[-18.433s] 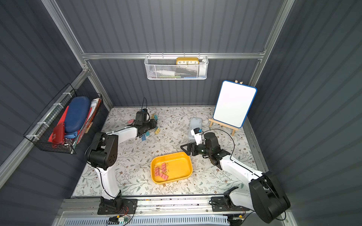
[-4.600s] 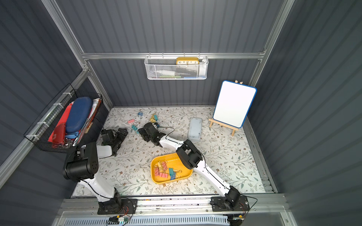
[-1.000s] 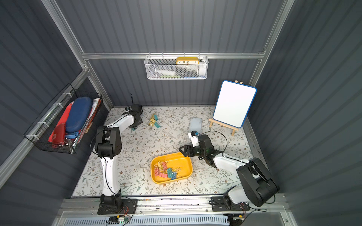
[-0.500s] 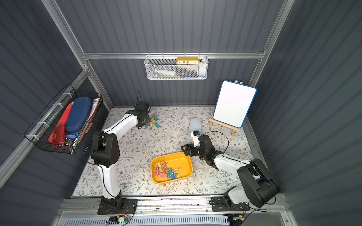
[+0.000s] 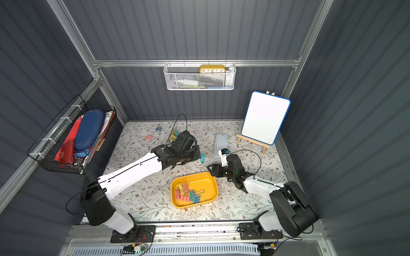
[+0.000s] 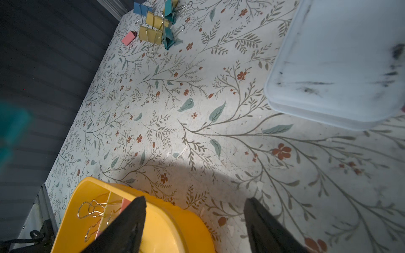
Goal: Put the binder clips in the storage box
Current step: Place the binder clip in the storage box, then pick up the binder clip at the center of the board.
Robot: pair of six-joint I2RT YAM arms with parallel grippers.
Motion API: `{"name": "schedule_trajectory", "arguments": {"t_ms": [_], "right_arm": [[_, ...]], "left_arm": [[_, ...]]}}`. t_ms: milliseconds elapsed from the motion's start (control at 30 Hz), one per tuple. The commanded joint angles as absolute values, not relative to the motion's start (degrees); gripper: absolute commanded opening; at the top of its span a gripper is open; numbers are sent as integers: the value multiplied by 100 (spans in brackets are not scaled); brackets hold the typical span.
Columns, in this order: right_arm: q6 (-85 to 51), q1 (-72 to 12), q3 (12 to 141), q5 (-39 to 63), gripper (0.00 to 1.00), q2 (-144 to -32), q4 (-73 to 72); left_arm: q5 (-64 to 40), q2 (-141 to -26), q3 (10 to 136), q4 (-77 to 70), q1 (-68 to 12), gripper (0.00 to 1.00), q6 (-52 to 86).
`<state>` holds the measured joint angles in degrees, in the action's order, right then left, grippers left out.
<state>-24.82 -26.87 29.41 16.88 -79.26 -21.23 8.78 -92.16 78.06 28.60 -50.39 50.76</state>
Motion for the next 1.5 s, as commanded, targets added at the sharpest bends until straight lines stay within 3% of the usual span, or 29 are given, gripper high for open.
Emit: {"name": "schedule_trajectory", "arguments": {"t_ms": [0,567,800,1067,1333,1400,1467], "right_arm": [[-2535,-2639,2878,1643,75,-7901,-2275],[-2652,-2600,2899,1758,75,-8095,-2451],[-2663,-2594,2908,1770,75,-8165,-2472],[-2691,-2588,2909,1844,75,-8166,-2514],[-2724,-2592,2857,1904,75,-7992,-2485],[-2755,-2592,2831,1929,75,-7944,-2496],[-2782,-2593,2797,1964,75,-7908,-2529]], "left_arm": [[807,-9254,7511,2856,-5277,0,5669],[1314,-8491,5945,3138,-5764,0,6249],[1419,-8849,5763,3227,-5751,1,6275],[2079,-8623,6188,3580,-5646,28,6264],[3362,-9008,7339,3091,-3961,37,4452],[3200,-9129,7356,2343,-3357,61,3771],[2985,-9337,7379,1736,-2849,69,3274]]}}
